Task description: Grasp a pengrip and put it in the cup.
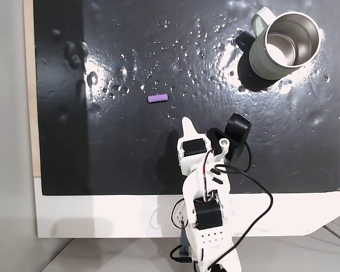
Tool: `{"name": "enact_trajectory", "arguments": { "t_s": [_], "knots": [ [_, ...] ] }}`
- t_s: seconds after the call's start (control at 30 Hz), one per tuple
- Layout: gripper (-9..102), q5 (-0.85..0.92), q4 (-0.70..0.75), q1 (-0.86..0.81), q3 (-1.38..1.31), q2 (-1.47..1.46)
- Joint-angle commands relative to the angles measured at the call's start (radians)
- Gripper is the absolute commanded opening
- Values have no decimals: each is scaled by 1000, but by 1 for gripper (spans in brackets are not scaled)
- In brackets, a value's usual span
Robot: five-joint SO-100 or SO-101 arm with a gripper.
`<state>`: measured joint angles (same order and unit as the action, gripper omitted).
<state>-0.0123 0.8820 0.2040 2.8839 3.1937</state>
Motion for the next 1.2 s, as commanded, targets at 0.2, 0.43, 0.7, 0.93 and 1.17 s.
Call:
{"name": "enact_trajectory", "arguments": {
  "t_s": [0.2, 0.43, 0.7, 0.93, 1.17],
  "knots": [
    [13, -121, 327, 92, -686, -482],
    [24, -267, 512, 114, -1011, -845],
    [30, -413, 597, 132, -1218, -1200],
    [31, -502, 614, 130, -1302, -1437],
    [30, -531, 541, 173, -1341, -1601]
  ]
}}
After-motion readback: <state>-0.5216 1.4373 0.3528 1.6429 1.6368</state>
